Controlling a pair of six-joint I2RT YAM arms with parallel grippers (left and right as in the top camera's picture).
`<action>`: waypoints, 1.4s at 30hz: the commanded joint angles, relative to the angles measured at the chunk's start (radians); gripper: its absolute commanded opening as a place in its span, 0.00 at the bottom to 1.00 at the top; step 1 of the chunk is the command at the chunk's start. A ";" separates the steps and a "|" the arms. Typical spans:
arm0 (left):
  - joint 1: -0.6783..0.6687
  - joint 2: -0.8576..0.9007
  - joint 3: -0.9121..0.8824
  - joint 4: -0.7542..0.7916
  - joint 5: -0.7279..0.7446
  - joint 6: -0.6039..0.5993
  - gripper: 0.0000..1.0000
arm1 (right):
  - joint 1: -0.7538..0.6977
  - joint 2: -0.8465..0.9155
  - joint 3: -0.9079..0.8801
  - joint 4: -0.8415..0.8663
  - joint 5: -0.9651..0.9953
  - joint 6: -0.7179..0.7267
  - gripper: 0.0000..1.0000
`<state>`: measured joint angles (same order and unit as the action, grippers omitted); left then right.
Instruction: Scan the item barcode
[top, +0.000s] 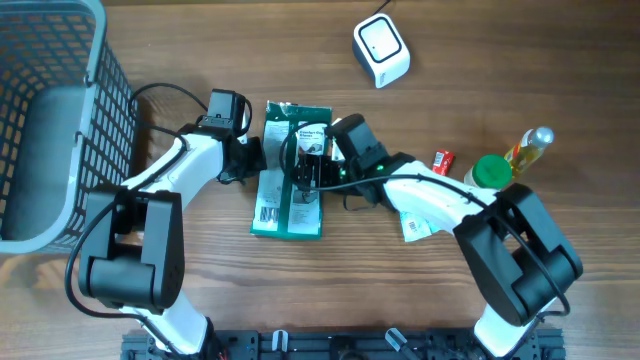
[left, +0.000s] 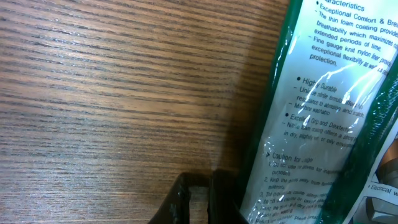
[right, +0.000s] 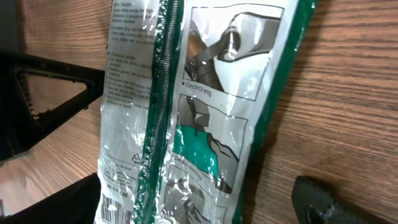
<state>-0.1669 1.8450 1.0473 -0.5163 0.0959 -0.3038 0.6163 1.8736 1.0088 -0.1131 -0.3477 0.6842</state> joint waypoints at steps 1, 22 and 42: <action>0.009 0.062 -0.021 -0.022 0.015 0.047 0.04 | -0.035 0.034 -0.016 -0.045 -0.003 -0.001 0.99; 0.027 0.022 0.091 -0.254 0.098 0.065 0.04 | -0.048 0.034 -0.016 -0.065 -0.003 -0.027 0.92; 0.026 0.022 0.082 -0.239 0.159 0.065 0.04 | -0.048 0.034 -0.016 -0.065 -0.002 -0.027 0.92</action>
<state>-0.1375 1.8549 1.1378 -0.7551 0.2314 -0.2516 0.5724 1.8736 1.0153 -0.1596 -0.3840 0.6685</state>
